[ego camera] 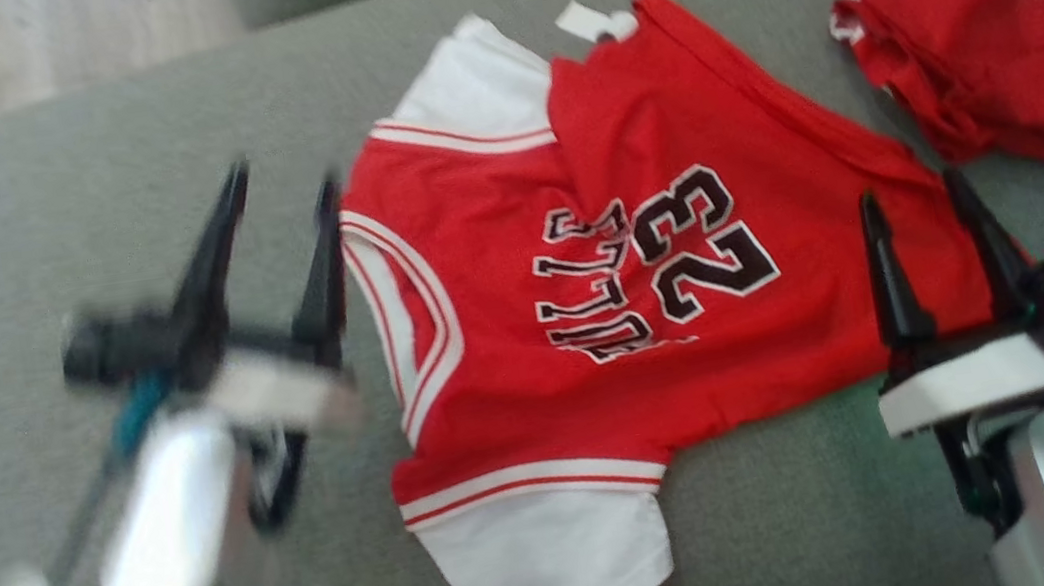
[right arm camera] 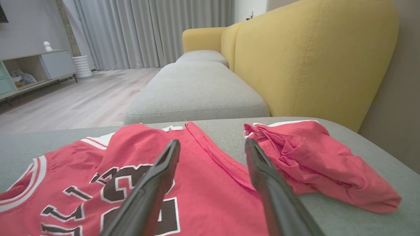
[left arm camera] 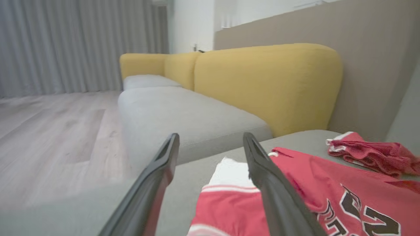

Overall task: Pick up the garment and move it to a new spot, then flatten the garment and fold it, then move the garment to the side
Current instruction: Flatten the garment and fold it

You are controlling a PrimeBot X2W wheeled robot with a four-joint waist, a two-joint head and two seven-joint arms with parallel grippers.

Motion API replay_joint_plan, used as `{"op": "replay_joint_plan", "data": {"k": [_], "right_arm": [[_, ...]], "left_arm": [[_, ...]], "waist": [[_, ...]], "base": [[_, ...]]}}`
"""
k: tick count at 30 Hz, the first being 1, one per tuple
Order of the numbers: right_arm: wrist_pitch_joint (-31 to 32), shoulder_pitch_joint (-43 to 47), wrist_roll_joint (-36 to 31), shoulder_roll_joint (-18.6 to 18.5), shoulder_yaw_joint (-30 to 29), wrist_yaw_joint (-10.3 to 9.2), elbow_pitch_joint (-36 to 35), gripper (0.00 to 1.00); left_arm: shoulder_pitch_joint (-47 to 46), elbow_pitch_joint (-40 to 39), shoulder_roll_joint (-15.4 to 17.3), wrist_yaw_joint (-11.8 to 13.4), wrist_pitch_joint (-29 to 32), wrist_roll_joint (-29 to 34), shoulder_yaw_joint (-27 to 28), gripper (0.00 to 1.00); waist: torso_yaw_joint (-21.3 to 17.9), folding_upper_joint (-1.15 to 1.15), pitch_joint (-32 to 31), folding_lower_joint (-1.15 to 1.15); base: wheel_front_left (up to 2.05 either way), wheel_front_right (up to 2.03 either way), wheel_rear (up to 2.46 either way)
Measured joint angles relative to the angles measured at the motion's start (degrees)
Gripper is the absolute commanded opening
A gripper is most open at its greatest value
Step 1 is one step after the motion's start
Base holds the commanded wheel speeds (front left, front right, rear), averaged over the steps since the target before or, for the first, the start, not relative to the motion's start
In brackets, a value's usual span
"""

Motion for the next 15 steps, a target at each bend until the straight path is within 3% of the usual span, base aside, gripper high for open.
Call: {"op": "replay_joint_plan", "data": {"k": [3, 9, 15], "right_arm": [[-0.7, -1.8, 0.86, -0.01, 0.27, 0.0, 0.22, 1.0], [-1.83, -4.65, 3.12, -0.01, 2.88, 0.0, 1.57, 1.0], [-2.75, -6.82, 5.61, -0.03, 5.39, 0.0, 2.48, 1.0]], "left_arm": [[-10.43, 1.79, 3.81, -0.02, 5.11, -1.93, -6.35, 1.0], [-29.71, 8.05, 11.04, -0.43, 18.86, -12.11, -17.11, 1.0], [-35.43, 16.23, 15.95, -0.43, 30.38, -21.5, -25.06, 1.0]], "waist": [[-1.38, 0.0, 2.58, 0.01], [-5.19, 0.0, 7.34, 0.01], [-10.35, 0.0, 10.62, 0.01]], "base": [[0.0, 0.0, 0.0], [0.0, 0.0, 0.0], [0.0, 0.0, 0.0]]}}
